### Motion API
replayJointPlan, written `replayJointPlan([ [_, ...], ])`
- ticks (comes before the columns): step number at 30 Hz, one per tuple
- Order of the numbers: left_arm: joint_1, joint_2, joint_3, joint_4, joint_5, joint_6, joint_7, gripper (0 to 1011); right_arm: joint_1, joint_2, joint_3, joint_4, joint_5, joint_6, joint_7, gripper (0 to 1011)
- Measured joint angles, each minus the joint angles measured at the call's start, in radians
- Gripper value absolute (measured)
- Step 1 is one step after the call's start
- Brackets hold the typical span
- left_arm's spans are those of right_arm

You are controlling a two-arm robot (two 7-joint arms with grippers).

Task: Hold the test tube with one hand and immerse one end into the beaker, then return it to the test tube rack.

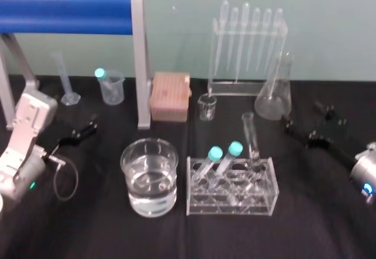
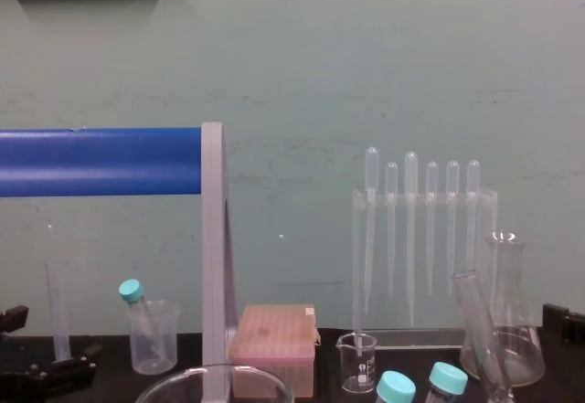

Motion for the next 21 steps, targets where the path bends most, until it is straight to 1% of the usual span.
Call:
replayJointPlan([
  [21,0.000,0.000,0.000,0.000,0.000,0.000,0.000,1000,-0.001,0.003,0.004,-0.008,-0.004,-0.014,-0.005,1003],
])
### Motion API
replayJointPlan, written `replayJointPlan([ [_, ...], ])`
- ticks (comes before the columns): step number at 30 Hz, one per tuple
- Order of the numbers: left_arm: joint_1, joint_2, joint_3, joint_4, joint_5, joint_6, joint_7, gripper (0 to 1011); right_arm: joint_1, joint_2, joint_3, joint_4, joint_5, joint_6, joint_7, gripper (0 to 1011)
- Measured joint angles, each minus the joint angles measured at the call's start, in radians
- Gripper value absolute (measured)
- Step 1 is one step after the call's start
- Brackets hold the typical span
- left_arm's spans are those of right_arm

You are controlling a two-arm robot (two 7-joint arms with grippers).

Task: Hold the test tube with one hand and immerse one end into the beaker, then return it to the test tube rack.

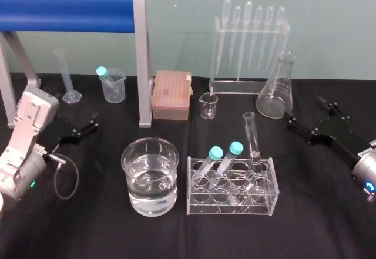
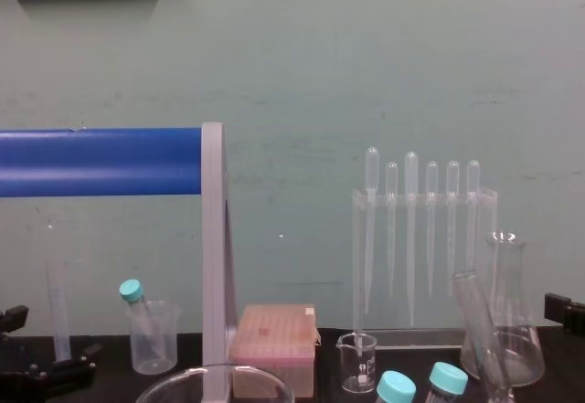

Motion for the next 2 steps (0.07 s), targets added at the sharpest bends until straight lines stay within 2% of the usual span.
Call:
replayJointPlan([
  [2,0.000,0.000,0.000,0.000,0.000,0.000,0.000,1000,0.000,0.000,0.000,0.000,0.000,-0.001,0.000,1003],
])
